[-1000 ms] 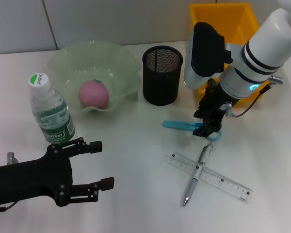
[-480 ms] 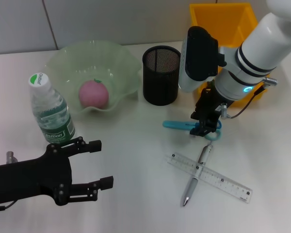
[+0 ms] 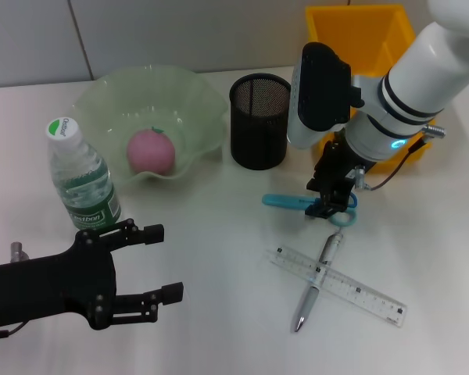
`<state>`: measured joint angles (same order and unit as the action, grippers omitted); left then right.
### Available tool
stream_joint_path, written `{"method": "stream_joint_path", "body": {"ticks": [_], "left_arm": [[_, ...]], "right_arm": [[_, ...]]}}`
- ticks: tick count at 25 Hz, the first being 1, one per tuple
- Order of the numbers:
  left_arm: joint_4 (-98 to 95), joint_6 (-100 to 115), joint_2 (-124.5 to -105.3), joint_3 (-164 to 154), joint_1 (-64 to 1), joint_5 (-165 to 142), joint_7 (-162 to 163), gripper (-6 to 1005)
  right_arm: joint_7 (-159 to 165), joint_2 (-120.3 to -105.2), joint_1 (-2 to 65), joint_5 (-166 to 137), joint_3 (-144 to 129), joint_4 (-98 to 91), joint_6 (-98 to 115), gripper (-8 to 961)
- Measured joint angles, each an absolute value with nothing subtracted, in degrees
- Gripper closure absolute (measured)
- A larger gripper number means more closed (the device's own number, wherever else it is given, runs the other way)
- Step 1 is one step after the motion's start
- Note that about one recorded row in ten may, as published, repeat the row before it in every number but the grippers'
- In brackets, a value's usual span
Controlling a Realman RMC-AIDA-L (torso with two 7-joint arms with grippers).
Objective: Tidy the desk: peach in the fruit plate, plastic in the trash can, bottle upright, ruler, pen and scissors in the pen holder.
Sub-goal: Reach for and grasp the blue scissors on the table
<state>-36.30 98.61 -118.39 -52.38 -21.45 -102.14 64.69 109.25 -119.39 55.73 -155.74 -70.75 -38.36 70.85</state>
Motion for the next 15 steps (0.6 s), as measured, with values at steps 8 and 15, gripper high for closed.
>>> {"method": "stream_joint_path", "body": {"ticks": [8,15], "left_arm": [[-36.3,98.6,-118.38,-52.4,-21.4,-102.1,64.7,137],[-36.3,98.6,-118.38,-52.4,-21.5,-102.1,64.7,137]], "right_arm": [[109.1,-119.44,55.8,-155.7,-70.8,-37.8,70.8,530],[109.1,-119.53,55.7,-155.6,-70.7,-37.8,70.8,549]]}}
